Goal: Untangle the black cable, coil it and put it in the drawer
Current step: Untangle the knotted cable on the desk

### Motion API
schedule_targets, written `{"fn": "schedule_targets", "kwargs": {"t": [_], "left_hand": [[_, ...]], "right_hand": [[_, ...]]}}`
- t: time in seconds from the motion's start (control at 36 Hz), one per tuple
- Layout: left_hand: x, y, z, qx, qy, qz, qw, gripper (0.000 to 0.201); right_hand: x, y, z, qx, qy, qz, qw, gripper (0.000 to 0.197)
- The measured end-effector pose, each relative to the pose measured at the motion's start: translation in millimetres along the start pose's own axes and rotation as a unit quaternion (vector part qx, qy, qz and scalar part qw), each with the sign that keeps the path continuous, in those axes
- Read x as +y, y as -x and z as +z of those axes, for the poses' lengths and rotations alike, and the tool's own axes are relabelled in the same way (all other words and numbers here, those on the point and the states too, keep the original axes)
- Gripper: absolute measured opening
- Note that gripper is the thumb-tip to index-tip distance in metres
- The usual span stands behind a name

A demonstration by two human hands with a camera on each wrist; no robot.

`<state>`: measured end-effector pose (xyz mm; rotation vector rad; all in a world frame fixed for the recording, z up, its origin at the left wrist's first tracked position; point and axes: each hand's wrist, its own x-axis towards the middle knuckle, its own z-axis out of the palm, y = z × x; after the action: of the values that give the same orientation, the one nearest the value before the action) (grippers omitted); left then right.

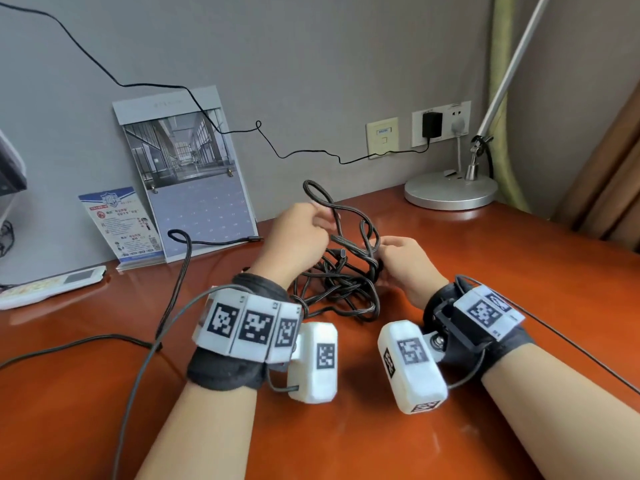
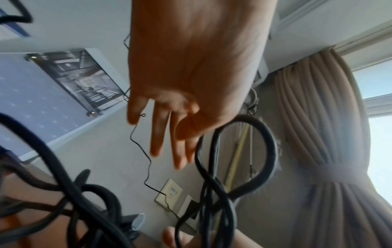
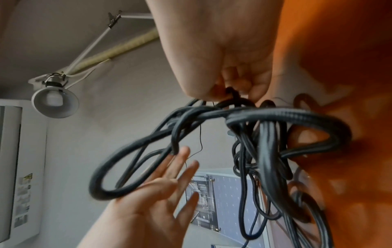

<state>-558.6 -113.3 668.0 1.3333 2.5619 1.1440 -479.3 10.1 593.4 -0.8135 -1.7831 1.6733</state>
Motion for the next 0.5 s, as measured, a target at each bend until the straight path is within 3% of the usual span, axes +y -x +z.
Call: {"fn": "schedule_targets", "kwargs": {"t": [0.11,0.22,0.28,0.39,0.5], "left_hand": [[7.4,2.5,-2.6,-0.112,-0.088,0.005,0.99,0.032],[-2.8,9.2,-10.1,-0.222,-0.111,-0.011,0.969,0.024],[-11.2,10.5,-11.0,-0.222,-0.155,-0.019,0.962,0.025],[-27.8,3.8,-10.1,-0.151,-0.232,-0.001,0.961,0.029],[-28.5,5.9,-8.3,-0.186,-0.168,-0.026,0.968,0.04]], "right_hand": [[-4.5,1.0,-7.7,-0.024,-0.109,0.047,0.993,0.024],[-7.4,0.1,-11.6,-0.021,-0.154,0.046,0.987,0.021],[-9.1,1.2,-12.0,-0.027,-0.181,0.032,0.983,0.013],[-12.1,5.3,-10.9,-0.064,-0.206,-0.004,0.976,0.011],[-14.4,6.1,-6.7,-0.082,-0.209,-0.039,0.974,0.02]]}}
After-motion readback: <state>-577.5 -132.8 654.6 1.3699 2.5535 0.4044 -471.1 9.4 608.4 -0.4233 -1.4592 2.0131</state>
